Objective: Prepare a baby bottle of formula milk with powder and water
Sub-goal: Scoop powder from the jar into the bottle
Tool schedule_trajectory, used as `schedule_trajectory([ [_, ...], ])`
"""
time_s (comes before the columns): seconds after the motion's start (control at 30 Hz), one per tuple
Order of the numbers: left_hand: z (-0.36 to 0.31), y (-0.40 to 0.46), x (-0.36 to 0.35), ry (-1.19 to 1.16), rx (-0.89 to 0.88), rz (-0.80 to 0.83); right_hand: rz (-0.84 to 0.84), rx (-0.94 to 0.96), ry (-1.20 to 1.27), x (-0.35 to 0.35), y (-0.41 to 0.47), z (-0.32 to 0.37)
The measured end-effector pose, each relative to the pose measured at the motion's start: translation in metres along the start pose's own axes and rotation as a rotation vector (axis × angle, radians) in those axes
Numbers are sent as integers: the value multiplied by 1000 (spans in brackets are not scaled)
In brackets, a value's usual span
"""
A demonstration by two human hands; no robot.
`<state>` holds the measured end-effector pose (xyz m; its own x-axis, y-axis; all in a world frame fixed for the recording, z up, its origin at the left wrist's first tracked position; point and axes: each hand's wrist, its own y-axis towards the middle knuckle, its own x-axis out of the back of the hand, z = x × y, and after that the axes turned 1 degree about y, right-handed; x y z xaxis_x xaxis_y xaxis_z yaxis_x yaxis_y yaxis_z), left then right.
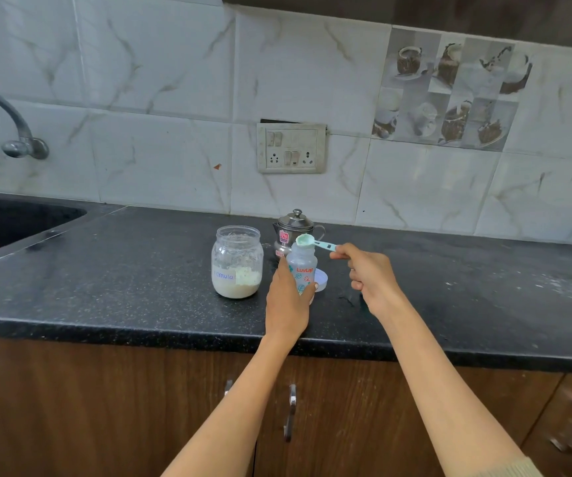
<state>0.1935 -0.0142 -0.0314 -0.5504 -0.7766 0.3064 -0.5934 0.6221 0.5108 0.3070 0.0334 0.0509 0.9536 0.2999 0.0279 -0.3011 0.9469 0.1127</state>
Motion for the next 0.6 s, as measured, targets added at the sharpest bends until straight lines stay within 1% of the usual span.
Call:
schedule_trajectory([
  [0.13, -1, -1, 2, 1, -14, -4, 36, -50, 104, 2, 4, -1],
  [0.3, -2, -1, 2, 0, 4, -9, 50, -74, 149, 4, 7, 0],
  [0.43, -4, -1, 3, 3, 22, -10, 59, -68, 150, 3, 8, 3],
  [0.6, -5, -2, 5, -29, 100, -23, 80, -49, 98, -12, 16, 25],
])
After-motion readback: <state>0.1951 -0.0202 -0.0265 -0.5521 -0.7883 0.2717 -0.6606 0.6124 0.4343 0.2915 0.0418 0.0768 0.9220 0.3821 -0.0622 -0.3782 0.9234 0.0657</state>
